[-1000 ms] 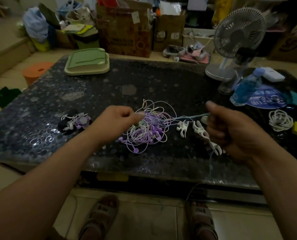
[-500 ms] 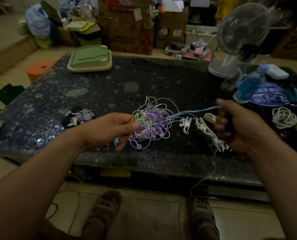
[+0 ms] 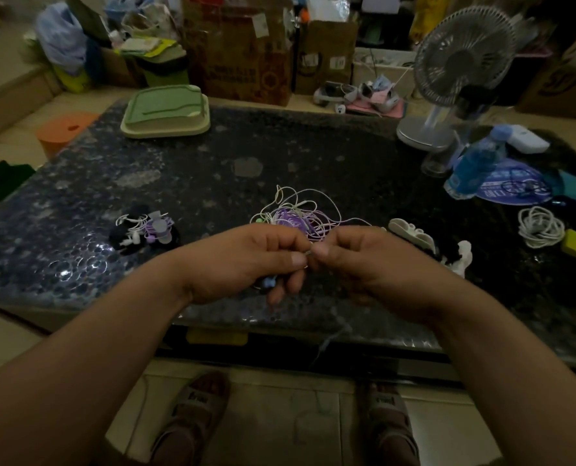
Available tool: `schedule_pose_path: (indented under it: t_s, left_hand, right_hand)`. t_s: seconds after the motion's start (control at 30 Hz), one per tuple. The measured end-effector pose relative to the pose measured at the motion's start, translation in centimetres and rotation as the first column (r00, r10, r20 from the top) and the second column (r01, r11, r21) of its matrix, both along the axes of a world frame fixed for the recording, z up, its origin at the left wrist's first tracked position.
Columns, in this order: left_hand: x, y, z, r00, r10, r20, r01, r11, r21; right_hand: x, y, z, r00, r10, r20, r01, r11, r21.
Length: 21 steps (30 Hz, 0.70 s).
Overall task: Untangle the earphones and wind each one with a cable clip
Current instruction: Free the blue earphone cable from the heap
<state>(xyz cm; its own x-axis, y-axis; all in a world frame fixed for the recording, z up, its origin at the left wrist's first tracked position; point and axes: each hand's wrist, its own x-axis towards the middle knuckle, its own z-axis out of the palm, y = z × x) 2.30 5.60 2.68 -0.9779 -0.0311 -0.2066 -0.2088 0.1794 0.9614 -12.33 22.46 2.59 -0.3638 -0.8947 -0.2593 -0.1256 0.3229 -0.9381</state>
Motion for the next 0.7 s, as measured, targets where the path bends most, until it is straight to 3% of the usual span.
schedule_pose_path:
  t_s: [0.13, 0.23, 0.3, 0.4, 0.53, 0.63, 0.7]
  left_hand:
    - [-0.6, 0.3, -0.6, 0.997, 0.025, 0.071, -0.028, 0.999, 0.037]
    - [-1.0, 1.2, -1.1, 0.994, 0.037, 0.102, -0.053, 0.987, 0.153]
    - [-1.4, 1.9, -1.3, 0.995, 0.072, 0.075, -0.091, 0.950, 0.299]
    - [-2.1, 2.7, -1.5, 0.988, 0.148, 0.045, -0.149, 0.839, 0.524]
    - [-2.8, 3.4, -1.3, 0.978, 0.208, 0.014, -0.175, 0.778, 0.603]
    - [-3.2, 3.3, -1.3, 0.970, 0.241, 0.014, -0.206, 0.798, 0.566]
    - [-3.5, 2.9, -1.5, 0.962, 0.274, 0.015, -0.240, 0.812, 0.532]
  right_hand:
    - [-1.3, -0.1, 0.0, 0.977, -0.128, -0.172, 0.118, 0.991, -0.067]
    - [-1.4, -0.6, -0.8, 0.964, -0.198, -0.179, 0.179, 0.977, -0.116]
    - [-1.4, -0.9, -1.2, 0.967, -0.245, -0.065, 0.235, 0.963, -0.136]
    - [-1.4, -1.3, -1.8, 0.931, -0.271, 0.243, 0.298, 0.951, -0.079]
    - [-0.7, -1.3, -2.3, 0.879, -0.216, 0.426, 0.275, 0.958, -0.081]
    - [-0.2, -0.5, -1.8, 0.896, -0.256, 0.364, 0.307, 0.948, -0.089]
    - [-0.2, 0.2, -2.0, 0.941, -0.287, 0.181, 0.306, 0.948, -0.088]
